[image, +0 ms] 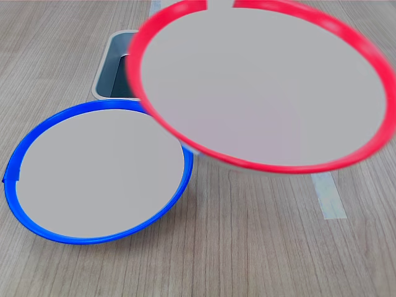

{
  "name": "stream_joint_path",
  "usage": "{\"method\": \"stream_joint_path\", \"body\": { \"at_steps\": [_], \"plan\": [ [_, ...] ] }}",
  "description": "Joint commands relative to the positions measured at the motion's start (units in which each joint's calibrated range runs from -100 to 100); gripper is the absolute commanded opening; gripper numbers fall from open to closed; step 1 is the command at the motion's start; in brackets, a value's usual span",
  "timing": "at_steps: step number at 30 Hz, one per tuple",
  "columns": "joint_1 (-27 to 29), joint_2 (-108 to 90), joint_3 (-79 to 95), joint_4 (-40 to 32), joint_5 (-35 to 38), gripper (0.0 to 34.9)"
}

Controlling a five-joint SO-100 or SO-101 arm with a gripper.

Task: Lift the stacked dish and set it down on the table.

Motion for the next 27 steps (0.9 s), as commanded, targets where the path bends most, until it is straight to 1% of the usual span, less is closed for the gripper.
{"method": "stream_joint_path", "body": {
  "at_steps": [1, 4, 9, 17, 23, 27],
  "plan": [
    [-4.8, 2.0, -4.6, 1.0, -1.3, 0.0],
    [-6.8, 5.5, -4.8, -0.3, -1.7, 0.0],
    [-7.6, 10.8, -4.1, -3.1, -1.1, 0.0],
    [-7.7, 18.2, -3.3, -8.2, 0.2, 0.0],
    [-7.4, 19.7, -1.3, -9.5, 1.2, 0.0],
    [-6.1, 19.7, 1.0, -10.0, 2.1, 0.0]
  ]
}}
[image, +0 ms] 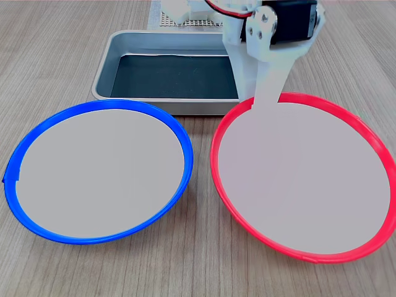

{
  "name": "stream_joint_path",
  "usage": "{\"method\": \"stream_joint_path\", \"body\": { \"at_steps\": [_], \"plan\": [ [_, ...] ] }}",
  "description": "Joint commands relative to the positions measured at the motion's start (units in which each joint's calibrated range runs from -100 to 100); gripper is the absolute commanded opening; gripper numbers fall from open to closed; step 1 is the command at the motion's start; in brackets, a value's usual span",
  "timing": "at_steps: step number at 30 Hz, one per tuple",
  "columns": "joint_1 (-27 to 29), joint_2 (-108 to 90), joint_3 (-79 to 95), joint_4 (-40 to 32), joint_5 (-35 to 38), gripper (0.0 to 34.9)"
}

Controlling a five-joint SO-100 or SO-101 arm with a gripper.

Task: Lift the stacked dish and set it down on the table.

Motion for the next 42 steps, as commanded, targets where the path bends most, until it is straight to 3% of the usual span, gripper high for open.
{"method": "stream_joint_path", "body": {
  "at_steps": [1, 7, 10, 12, 14, 23, 25, 26, 27, 28, 30, 33, 36, 42],
  "plan": [
    [1.3, -0.8, 1.2, -0.8, 1.1, 0.0],
    [3.7, -2.6, 6.5, -2.3, 3.4, 1.0],
    [4.6, -4.2, 8.9, -2.5, 4.3, 4.8],
    [5.1, -5.8, 10.2, -2.3, 4.6, 13.1],
    [5.2, -8.0, 11.3, -2.1, 4.8, 16.5],
    [4.5, -24.1, 13.6, 8.5, 4.7, 13.7],
    [5.4, -30.3, 15.8, 10.0, 4.3, 10.4],
    [6.4, -35.2, 18.5, 9.0, 3.8, 7.9],
    [7.4, -38.5, 20.7, 7.1, 3.2, 0.5],
    [8.8, -43.5, 25.4, 2.8, 2.1, 0.2],
    [12.3, -58.5, 44.8, -15.1, -2.5, 0.0],
    [14.1, -71.8, 62.3, -27.5, -4.7, 0.0],
    [15.3, -83.2, 74.9, -30.4, -6.1, 0.0],
    [15.4, -99.5, 88.5, -20.9, -6.2, 0.0]
  ]
}}
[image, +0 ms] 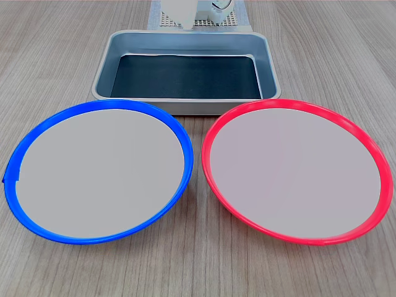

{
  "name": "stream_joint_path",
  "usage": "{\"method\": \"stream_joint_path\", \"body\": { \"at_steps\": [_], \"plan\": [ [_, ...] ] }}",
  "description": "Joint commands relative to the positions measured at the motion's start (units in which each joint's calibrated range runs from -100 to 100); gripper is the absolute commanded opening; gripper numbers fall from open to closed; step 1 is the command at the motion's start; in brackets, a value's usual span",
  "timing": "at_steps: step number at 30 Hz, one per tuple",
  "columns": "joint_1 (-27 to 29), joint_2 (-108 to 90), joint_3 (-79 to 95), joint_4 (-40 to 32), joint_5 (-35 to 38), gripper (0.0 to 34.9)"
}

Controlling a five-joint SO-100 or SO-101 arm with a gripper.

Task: Lift the stacked dish and set it down on the table.

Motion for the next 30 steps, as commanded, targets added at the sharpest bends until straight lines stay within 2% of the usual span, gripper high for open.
{"method": "stream_joint_path", "body": {
  "at_steps": [1, 9, 13, 16, 18, 30],
  "plan": [
    [0.7, -8.7, 5.2, 6.4, -0.1, 0.0],
    [-1.0, -16.7, 5.2, 23.2, -1.7, 0.0],
    [-0.6, -16.7, 5.2, 23.2, -1.9, 0.1],
    [0.1, -16.7, 5.2, 23.2, -1.3, 2.0],
    [0.1, -16.7, 5.2, 23.2, -1.3, 0.3],
    [0.1, -16.7, 5.2, 23.2, -1.3, 0.3]
  ]
}}
